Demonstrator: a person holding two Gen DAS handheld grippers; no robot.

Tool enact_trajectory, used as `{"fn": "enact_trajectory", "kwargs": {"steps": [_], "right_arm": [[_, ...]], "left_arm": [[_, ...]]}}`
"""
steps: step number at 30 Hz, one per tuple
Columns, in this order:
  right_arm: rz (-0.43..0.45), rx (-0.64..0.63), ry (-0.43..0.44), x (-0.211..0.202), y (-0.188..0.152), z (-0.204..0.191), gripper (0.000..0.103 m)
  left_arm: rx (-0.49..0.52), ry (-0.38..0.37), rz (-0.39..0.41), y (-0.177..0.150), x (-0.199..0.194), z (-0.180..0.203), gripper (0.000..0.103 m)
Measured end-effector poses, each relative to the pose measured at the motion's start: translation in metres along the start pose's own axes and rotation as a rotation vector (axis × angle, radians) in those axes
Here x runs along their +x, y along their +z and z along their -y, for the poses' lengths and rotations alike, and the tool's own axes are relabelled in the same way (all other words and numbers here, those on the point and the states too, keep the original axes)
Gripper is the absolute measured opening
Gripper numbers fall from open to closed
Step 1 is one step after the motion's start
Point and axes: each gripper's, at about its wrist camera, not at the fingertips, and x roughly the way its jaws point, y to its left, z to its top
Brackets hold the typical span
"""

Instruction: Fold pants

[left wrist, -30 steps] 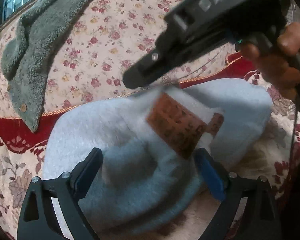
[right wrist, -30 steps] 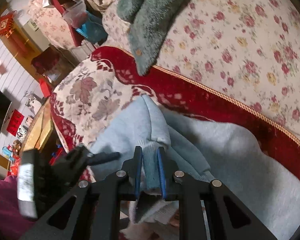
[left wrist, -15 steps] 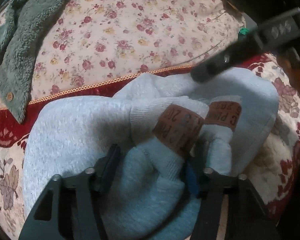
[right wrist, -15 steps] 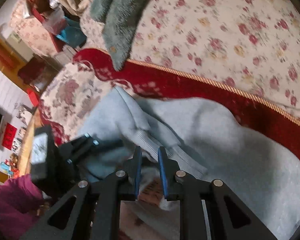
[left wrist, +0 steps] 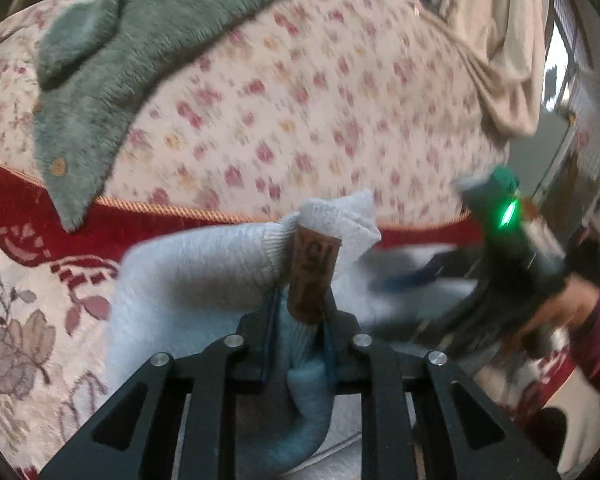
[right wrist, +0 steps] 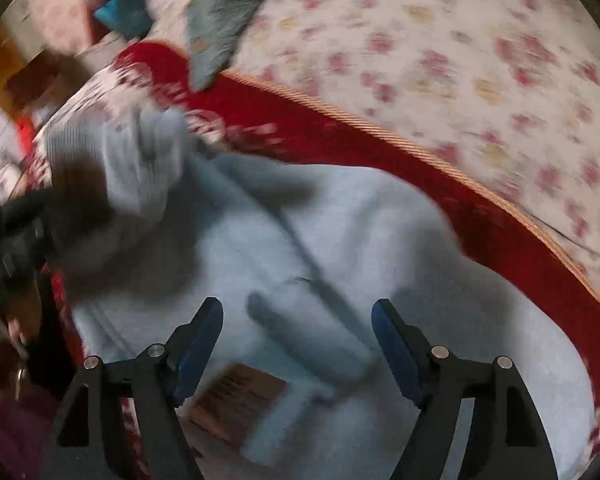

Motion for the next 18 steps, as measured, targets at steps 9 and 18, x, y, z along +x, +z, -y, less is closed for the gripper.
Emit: {"fn": "enact_trajectory", "kwargs": {"steps": [9, 18], "right_arm": [[-0.045, -0.216, -0.133, 0.055, 0.02, -0.038, 0.018], [0.093, -0.274, -0.229, 0.012, 0.053, -0.04, 0.014]], "left_arm": [[-0.054, -0.02, 0.087, 0.026, -0.045, -0.028, 0.018], [-0.075, -0.029, 0.118, 0.032, -0.067, -0.038, 0.018]]}}
